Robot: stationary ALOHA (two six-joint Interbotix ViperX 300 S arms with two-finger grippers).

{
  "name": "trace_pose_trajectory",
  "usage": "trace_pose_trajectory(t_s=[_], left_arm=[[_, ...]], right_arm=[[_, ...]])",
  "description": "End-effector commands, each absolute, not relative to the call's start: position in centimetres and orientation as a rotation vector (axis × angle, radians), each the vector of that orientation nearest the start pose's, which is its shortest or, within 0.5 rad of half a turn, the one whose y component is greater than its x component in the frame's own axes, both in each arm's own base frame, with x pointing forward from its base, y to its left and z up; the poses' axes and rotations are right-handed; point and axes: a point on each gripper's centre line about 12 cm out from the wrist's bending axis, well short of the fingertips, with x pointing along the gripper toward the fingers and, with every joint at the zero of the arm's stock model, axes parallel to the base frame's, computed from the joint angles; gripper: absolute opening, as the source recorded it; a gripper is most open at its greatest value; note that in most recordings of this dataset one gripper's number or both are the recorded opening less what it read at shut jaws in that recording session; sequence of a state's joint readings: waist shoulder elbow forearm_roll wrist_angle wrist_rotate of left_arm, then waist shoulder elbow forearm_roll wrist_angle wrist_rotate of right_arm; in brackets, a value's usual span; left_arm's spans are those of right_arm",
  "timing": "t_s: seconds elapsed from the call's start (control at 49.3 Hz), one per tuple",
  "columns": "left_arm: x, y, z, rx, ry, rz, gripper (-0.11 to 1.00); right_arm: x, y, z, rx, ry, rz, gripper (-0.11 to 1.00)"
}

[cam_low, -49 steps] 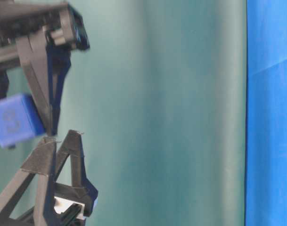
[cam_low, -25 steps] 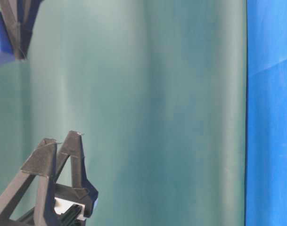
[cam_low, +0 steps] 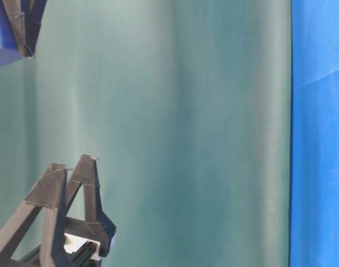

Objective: Handover the blue block to the right arm after grasping it with the left arm, then place it in the designated position.
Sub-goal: 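Carry the cube in the right gripper back toward the right side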

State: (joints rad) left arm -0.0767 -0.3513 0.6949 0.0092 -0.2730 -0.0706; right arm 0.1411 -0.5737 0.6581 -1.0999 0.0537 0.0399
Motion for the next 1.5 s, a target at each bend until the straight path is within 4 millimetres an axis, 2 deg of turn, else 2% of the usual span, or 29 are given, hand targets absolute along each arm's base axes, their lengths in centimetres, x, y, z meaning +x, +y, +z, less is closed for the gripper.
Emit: trace_pose_trajectory(t_s=[0.0, 0.406, 0.71, 0.852, 1.48], left_arm=[[35.0, -2.8, 33.2, -0.056, 0.035, -0.082, 0.92], [35.0, -2.8, 33.2, -0.048, 0.033, -0.082, 0.92], [35.0, -2.9, 33.3, -0.047, 0.031, -0.084, 0.92], [35.0, -3.0, 33.2, -0.045, 0.033, -0.087, 0.92], [35.0, -3.3, 33.3, -0.045, 0.031, -0.094, 0.92]], right_arm=[[30.1, 3.8, 37.9, -0.958, 0.044, 0.134, 0.41], [29.8, 3.0, 37.3, -0.249, 0.157, 0.057, 0.41], [29.7, 2.6, 36.9, 0.067, 0.198, -0.006, 0.41], [29.6, 2.3, 36.7, 0.128, 0.220, -0.038, 0.41], [29.5, 2.0, 36.5, 0.127, 0.238, -0.062, 0.41]])
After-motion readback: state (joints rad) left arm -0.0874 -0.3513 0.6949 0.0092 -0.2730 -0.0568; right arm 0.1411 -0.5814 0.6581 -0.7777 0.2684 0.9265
